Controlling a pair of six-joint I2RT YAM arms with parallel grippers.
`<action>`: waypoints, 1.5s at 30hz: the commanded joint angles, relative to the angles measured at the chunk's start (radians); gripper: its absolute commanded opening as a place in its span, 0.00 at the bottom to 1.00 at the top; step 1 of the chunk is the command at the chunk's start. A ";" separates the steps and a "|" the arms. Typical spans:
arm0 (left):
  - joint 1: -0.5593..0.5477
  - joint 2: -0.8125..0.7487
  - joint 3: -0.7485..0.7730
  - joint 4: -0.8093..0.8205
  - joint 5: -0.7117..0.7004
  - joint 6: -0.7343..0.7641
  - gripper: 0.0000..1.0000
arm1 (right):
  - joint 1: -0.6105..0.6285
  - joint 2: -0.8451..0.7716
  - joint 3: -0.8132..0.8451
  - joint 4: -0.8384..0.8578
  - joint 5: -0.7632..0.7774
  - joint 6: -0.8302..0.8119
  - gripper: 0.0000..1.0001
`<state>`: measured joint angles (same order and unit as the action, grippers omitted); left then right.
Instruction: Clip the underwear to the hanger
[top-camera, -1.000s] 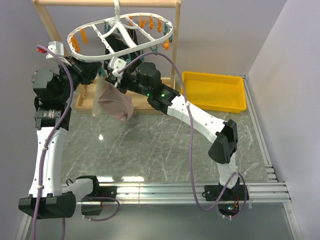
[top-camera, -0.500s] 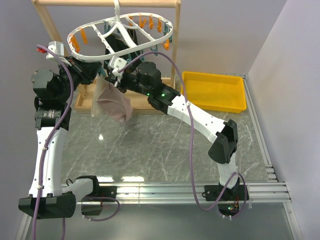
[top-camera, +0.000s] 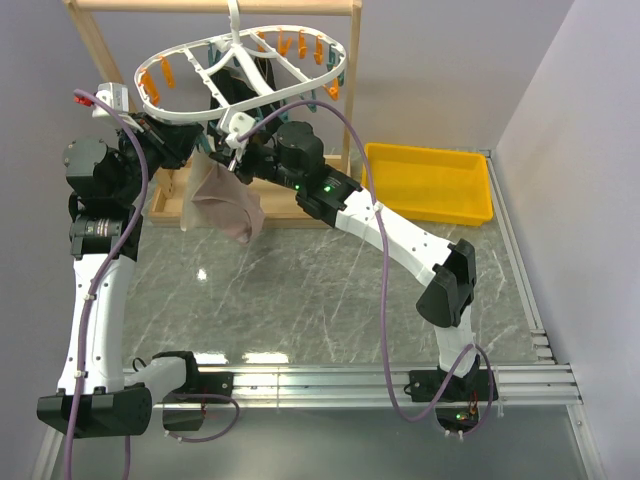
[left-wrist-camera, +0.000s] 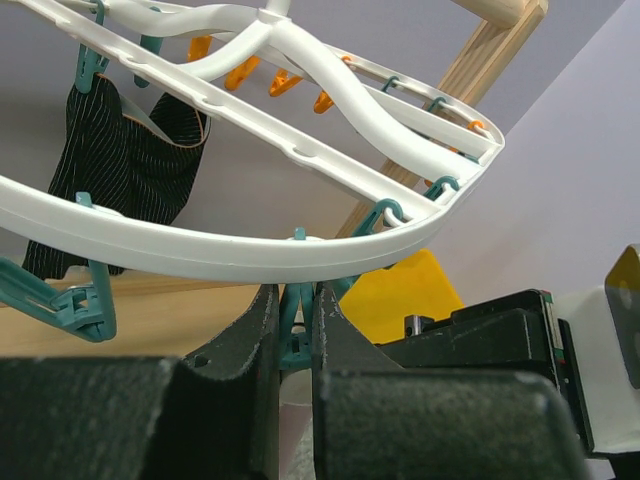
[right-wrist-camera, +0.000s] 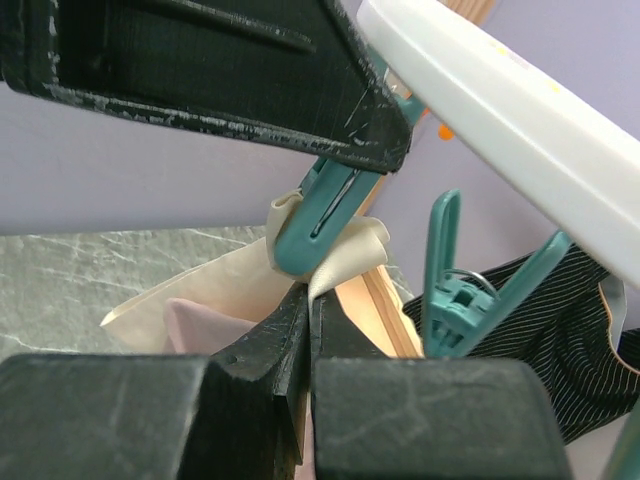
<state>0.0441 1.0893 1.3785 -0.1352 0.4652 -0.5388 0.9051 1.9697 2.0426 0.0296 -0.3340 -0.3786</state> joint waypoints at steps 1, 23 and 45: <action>-0.004 -0.019 0.017 0.013 0.012 0.008 0.06 | -0.006 -0.038 0.062 0.030 -0.008 0.018 0.00; -0.004 -0.022 0.028 0.023 0.007 -0.006 0.27 | -0.006 -0.031 0.082 0.021 -0.016 0.033 0.00; -0.001 -0.062 0.051 0.068 0.027 -0.047 0.86 | -0.009 -0.009 0.130 0.003 -0.017 0.053 0.00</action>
<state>0.0441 1.0634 1.3838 -0.1211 0.4744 -0.5701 0.9035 1.9697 2.1269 0.0063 -0.3424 -0.3367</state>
